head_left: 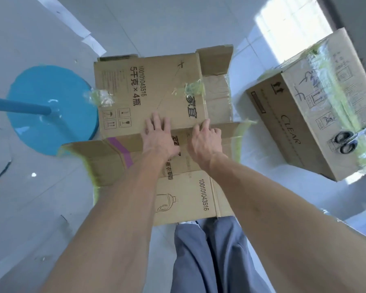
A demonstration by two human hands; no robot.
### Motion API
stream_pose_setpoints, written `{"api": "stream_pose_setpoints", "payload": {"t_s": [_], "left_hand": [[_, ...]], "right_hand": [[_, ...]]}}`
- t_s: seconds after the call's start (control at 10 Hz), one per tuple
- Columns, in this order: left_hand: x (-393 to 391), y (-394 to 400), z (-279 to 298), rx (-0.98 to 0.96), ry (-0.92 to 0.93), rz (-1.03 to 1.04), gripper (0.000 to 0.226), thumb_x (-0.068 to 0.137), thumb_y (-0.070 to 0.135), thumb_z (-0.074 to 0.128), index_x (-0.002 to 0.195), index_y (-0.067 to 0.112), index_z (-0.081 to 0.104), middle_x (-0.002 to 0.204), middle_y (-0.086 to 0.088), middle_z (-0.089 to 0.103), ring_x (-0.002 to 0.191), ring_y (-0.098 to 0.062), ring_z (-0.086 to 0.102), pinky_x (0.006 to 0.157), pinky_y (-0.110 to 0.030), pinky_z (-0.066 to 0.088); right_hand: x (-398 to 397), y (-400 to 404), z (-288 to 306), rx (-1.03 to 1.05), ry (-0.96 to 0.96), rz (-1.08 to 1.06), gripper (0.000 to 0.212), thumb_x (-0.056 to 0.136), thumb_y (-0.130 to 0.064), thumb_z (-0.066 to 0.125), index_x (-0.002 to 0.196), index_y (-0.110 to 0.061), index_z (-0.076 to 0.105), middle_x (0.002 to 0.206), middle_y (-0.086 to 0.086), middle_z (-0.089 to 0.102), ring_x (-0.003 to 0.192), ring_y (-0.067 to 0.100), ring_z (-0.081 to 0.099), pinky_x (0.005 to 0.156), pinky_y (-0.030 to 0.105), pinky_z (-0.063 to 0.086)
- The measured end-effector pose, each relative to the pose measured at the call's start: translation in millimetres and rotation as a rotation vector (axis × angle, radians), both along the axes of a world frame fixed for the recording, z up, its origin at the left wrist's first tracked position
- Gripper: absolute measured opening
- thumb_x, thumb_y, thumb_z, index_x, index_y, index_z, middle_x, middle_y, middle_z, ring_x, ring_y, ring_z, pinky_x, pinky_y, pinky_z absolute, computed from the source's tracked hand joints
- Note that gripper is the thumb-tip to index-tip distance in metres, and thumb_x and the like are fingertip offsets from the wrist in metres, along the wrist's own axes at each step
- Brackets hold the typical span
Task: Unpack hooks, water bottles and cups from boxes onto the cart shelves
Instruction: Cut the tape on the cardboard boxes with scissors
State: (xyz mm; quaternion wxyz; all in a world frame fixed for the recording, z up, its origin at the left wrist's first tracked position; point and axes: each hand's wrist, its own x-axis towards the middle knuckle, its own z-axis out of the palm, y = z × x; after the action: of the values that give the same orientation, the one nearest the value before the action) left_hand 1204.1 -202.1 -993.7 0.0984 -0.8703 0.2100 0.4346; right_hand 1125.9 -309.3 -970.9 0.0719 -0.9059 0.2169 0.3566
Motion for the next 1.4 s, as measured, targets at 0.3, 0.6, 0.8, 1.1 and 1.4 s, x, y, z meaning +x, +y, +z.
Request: {"api": "stream_pose_setpoints", "payload": {"t_s": [0.3, 0.6, 0.8, 1.1, 1.4], "left_hand": [[-3.5, 15.4, -0.2, -0.194, -0.135, 0.037, 0.076, 0.082, 0.033, 0.064, 0.148, 0.02, 0.029, 0.163, -0.015, 0.003, 0.148, -0.037, 0.014, 0.116, -0.053, 0.022], [56.7, 9.9, 52.7, -0.426, -0.521, 0.414, 0.026, 0.097, 0.02, 0.045, 0.119, 0.011, 0.057, 0.116, -0.01, 0.055, 0.103, -0.024, 0.053, 0.092, -0.038, 0.044], [86.8, -10.9, 104.9, -0.324, -0.387, 0.576, 0.035, 0.099, 0.028, 0.04, 0.126, 0.01, 0.053, 0.13, -0.014, 0.048, 0.12, -0.03, 0.044, 0.093, -0.037, 0.036], [90.9, 22.8, 127.3, -0.303, -0.406, 0.47, 0.047, 0.093, 0.046, 0.047, 0.125, 0.013, 0.057, 0.12, -0.009, 0.054, 0.108, -0.029, 0.052, 0.085, -0.038, 0.043], [61.8, 39.2, 123.5, -0.316, -0.322, 0.369, 0.041, 0.105, 0.029, 0.027, 0.133, 0.014, 0.053, 0.134, -0.013, 0.05, 0.112, -0.027, 0.054, 0.094, -0.039, 0.048]], "right_hand": [[40.0, -24.9, -12.0, 0.235, -0.127, -0.716, 0.05, 0.098, -0.039, 0.049, 0.132, -0.003, 0.037, 0.127, 0.02, 0.051, 0.115, 0.035, 0.052, 0.099, 0.044, 0.045], [53.3, 21.8, 52.6, 0.051, -0.324, -0.569, 0.06, 0.104, -0.046, 0.021, 0.066, -0.013, 0.055, 0.073, 0.012, 0.063, 0.067, 0.032, 0.057, 0.066, 0.037, 0.04], [63.7, 36.6, 105.9, 0.959, -0.03, -1.61, 0.041, 0.105, -0.022, 0.036, 0.137, 0.001, 0.047, 0.127, 0.021, 0.06, 0.095, 0.032, 0.062, 0.051, 0.021, 0.053], [51.4, 46.0, 116.8, 0.925, 0.182, -1.656, 0.042, 0.089, -0.027, 0.07, 0.119, -0.003, 0.053, 0.077, 0.006, 0.054, 0.061, 0.016, 0.058, 0.06, 0.025, 0.051], [67.1, 25.6, 125.6, 0.367, -0.463, -1.606, 0.034, 0.082, -0.006, 0.066, 0.114, -0.008, 0.055, 0.109, 0.008, 0.064, 0.095, 0.025, 0.06, 0.081, 0.026, 0.043]]}}
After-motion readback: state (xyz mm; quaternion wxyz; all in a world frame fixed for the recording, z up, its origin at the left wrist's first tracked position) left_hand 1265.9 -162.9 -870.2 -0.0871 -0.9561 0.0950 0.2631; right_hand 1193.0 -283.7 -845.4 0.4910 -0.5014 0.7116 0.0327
